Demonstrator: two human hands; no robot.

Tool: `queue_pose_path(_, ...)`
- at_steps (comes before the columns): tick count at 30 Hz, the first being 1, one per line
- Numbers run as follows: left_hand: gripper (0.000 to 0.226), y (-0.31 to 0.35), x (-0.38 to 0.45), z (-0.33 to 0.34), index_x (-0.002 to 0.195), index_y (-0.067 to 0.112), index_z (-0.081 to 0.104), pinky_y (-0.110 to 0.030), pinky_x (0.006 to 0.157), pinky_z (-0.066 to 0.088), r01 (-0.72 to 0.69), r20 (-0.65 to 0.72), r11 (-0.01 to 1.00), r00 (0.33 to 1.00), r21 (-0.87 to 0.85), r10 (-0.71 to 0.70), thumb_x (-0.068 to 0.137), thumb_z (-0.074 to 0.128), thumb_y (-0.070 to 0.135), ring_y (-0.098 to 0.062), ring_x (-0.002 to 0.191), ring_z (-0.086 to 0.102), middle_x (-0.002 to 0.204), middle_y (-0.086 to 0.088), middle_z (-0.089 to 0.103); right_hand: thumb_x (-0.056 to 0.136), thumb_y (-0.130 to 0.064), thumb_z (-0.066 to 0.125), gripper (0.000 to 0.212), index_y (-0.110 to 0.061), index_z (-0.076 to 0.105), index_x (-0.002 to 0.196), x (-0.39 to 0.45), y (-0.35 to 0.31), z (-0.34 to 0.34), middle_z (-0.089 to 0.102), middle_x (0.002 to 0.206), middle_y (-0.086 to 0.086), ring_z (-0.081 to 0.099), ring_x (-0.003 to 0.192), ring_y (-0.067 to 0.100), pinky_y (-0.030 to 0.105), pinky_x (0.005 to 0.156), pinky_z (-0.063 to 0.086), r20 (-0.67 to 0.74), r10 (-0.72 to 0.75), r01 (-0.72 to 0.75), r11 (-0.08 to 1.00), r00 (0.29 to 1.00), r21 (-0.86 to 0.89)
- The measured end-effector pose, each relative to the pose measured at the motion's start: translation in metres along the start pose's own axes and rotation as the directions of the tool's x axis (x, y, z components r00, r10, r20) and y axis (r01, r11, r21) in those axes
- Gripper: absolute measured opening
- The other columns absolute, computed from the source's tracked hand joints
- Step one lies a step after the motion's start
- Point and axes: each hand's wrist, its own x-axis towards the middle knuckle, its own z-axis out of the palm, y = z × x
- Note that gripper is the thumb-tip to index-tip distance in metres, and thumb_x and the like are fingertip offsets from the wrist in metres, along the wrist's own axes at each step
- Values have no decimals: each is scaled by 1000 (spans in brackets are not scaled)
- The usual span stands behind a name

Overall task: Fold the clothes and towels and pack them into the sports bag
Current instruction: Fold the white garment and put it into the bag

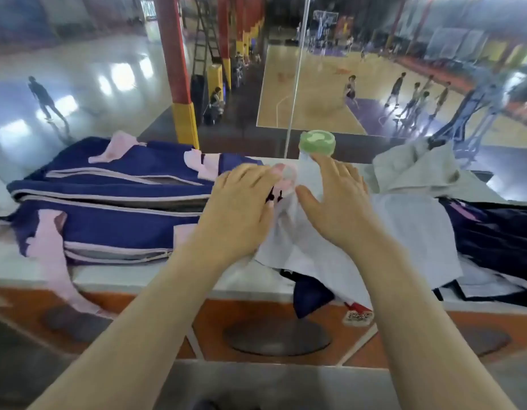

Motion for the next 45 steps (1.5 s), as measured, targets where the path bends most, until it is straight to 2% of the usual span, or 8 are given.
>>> queue_pose_path(8, 42, 27, -26, 26, 137, 23, 46, -26, 88, 37, 303, 280, 865, 939, -400, -200, 95, 49, 19, -20, 118, 53, 132, 2, 56, 95, -40, 49, 46, -20, 42, 136, -24, 25, 8, 46, 143, 2, 32, 137, 25, 41, 116, 20, 134, 94, -73, 985, 987, -155)
queue_pose_path(16, 50, 34, -22, 51, 139, 26, 39, -30, 93, 44, 494, 361, 720, 865, -487, -348, 94, 54, 41, -17, 121, 54, 136, 6, 54, 97, -54, 37, 44, -23, 45, 128, -30, 46, 22, 45, 139, -3, 35, 133, 20, 38, 113, 21, 289, 120, -69, 981, 950, -181)
queue_pose_path(22, 52, 45, -20, 50, 139, 27, 45, -24, 98, 44, 527, 384, 441, 843, -726, -376, 91, 61, 16, -6, 122, 50, 134, 9, 52, 97, -49, 41, 43, -24, 46, 132, -31, 51, 33, 47, 140, -4, 36, 134, 18, 38, 116, 17, 221, 109, -88, 991, 969, -105)
queue_pose_path(28, 52, 46, -15, 48, 134, 26, 50, -33, 92, 54, 584, 485, 147, 768, -798, -417, 87, 61, 5, -8, 108, 61, 126, 8, 59, 95, -41, 51, 21, -22, 48, 104, -29, 54, 32, 53, 108, -8, 42, 105, 10, 34, 107, 30, 179, 140, -150, 988, 974, 46)
queue_pose_path(34, 44, 40, -8, 42, 127, 25, 49, -17, 70, 49, 690, 584, 261, 717, -675, -381, 89, 65, 41, 0, 93, 60, 116, 12, 60, 101, -18, 36, 20, -20, 49, 116, -26, 61, 22, 59, 111, -1, 53, 102, 22, 32, 81, 39, 190, 202, -238, 952, 961, 192)
queue_pose_path(39, 48, 43, 26, 52, 107, 18, 63, -38, 81, 58, 743, 610, 354, 669, -568, -424, 74, 69, 53, -17, 88, 69, 102, 7, 70, 85, 2, 49, 44, -20, 53, 123, -19, 79, -10, 54, 124, 2, 50, 110, 25, 33, 89, 39, -41, 306, -305, 952, 951, 41)
queue_pose_path(42, 61, 55, 44, 58, 120, 23, 57, -42, 90, 53, 723, 565, 540, 682, -430, -464, 66, 65, 50, -27, 100, 63, 113, -1, 65, 83, -25, 65, 66, -20, 36, 142, -21, 103, -31, 41, 146, 8, 36, 134, 31, 43, 111, 29, -148, 498, -517, 842, 855, -156)
queue_pose_path(45, 77, 69, 53, 66, 140, 17, 37, -38, 93, 44, 681, 465, 604, 729, -415, -503, 74, 69, 40, -31, 118, 51, 130, -6, 54, 81, -48, 68, 93, -17, 16, 151, -30, 119, -38, 38, 147, 15, 38, 132, 39, 50, 107, 36, 52, 663, -659, 749, 747, -76)
